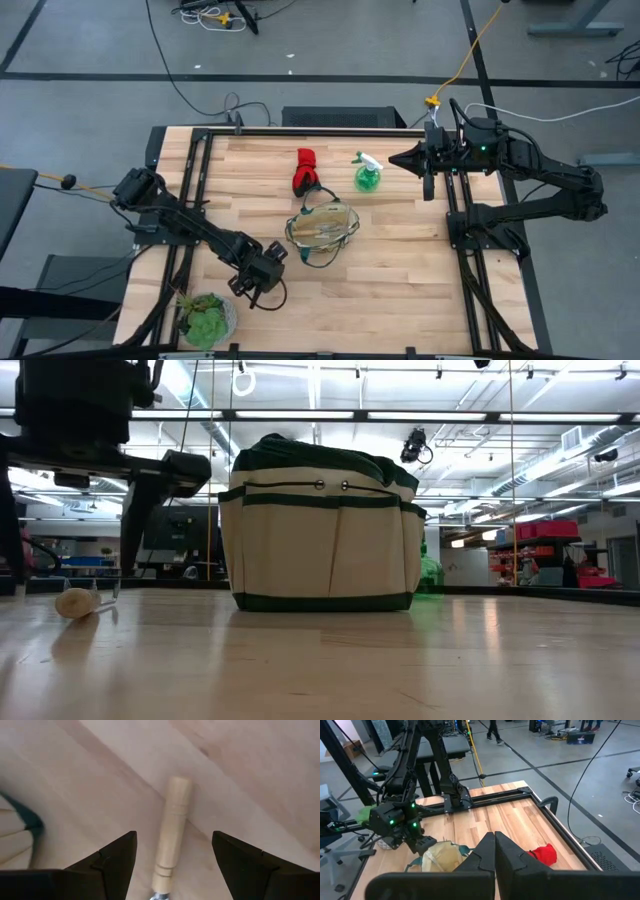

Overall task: Pick & Place Garden tools in Gardening bag
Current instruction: Put the light brown trowel into the light brown and green gardening bag

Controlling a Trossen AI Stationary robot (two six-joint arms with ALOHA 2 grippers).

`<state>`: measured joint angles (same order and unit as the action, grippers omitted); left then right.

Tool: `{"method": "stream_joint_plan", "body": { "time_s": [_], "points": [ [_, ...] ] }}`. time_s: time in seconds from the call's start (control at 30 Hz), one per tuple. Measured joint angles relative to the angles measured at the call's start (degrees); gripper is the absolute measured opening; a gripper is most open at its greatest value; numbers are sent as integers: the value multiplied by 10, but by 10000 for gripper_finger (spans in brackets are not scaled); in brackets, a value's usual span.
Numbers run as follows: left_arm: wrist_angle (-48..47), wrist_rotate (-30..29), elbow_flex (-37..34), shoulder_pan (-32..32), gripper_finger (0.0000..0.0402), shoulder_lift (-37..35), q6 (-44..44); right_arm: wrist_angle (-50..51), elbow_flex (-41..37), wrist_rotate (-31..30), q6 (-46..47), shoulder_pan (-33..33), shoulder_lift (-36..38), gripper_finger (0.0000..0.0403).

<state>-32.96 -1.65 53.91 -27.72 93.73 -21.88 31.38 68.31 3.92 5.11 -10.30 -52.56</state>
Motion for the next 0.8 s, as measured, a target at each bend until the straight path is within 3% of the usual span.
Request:
{"method": "stream_joint_plan", "body": {
  "time_s": [0.8],
  "points": [
    [24,-5,0,6,262,32,-34,10,0,0,-4,0,0,2]
  ]
}}
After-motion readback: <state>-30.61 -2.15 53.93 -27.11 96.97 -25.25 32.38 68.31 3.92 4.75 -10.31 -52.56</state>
